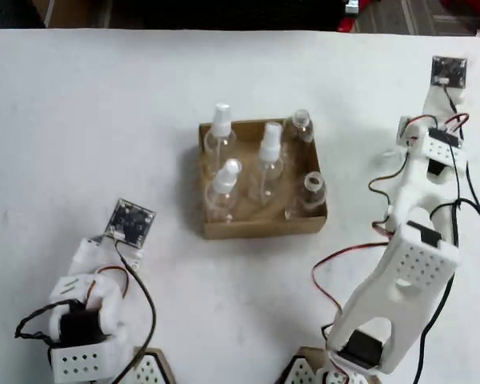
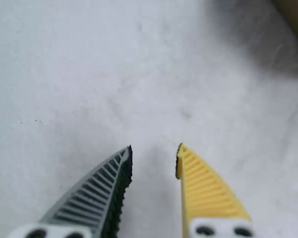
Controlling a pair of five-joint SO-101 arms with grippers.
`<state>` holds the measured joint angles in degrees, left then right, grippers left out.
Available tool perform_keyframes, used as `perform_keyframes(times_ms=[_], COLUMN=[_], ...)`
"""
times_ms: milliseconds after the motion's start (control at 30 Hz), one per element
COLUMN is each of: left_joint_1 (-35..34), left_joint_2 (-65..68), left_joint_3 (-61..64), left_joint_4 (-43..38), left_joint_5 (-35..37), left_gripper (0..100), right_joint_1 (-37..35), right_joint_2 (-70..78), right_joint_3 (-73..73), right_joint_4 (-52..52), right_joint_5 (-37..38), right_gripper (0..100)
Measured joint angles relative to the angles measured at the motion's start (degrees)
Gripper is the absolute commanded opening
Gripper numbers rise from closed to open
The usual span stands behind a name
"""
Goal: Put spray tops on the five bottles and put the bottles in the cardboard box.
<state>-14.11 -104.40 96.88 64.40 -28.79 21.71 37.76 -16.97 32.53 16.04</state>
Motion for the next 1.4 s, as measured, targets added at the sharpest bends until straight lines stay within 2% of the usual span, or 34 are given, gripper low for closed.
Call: perform_keyframes(times_ms=[233, 333, 400, 700, 867, 1067, 1133, 1400], left_joint_1=[0.0, 0.0, 0.0, 0.0, 0.0, 0.0, 0.0, 0.0], left_joint_2=[0.0, 0.0, 0.0, 0.0, 0.0, 0.0, 0.0, 0.0], left_joint_3=[0.0, 0.0, 0.0, 0.0, 0.0, 0.0, 0.0, 0.0], left_joint_4=[0.0, 0.0, 0.0, 0.0, 0.0, 0.0, 0.0, 0.0], left_joint_5=[0.0, 0.0, 0.0, 0.0, 0.0, 0.0, 0.0, 0.0], left_gripper=[14, 14, 14, 14, 14, 14, 14, 14], right_joint_1=[0.1, 0.0, 0.0, 0.8, 1.1, 1.1, 1.2, 4.8], right_joint_2=[12.4, 18.4, 21.6, 29.5, 30.0, 30.0, 30.0, 30.0], right_joint_3=[-12.6, -20.5, -26.5, -49.5, -57.8, -59.7, -59.9, -59.9], right_joint_4=[2.0, 6.0, 9.6, 32.7, 47.0, 60.7, 64.1, 64.8], right_joint_5=[-0.1, -0.1, -0.1, 0.2, 11.3, 22.4, 24.3, 25.8], right_gripper=[16.3, 8.4, 1.5, 1.6, 1.6, 1.6, 1.6, 1.6])
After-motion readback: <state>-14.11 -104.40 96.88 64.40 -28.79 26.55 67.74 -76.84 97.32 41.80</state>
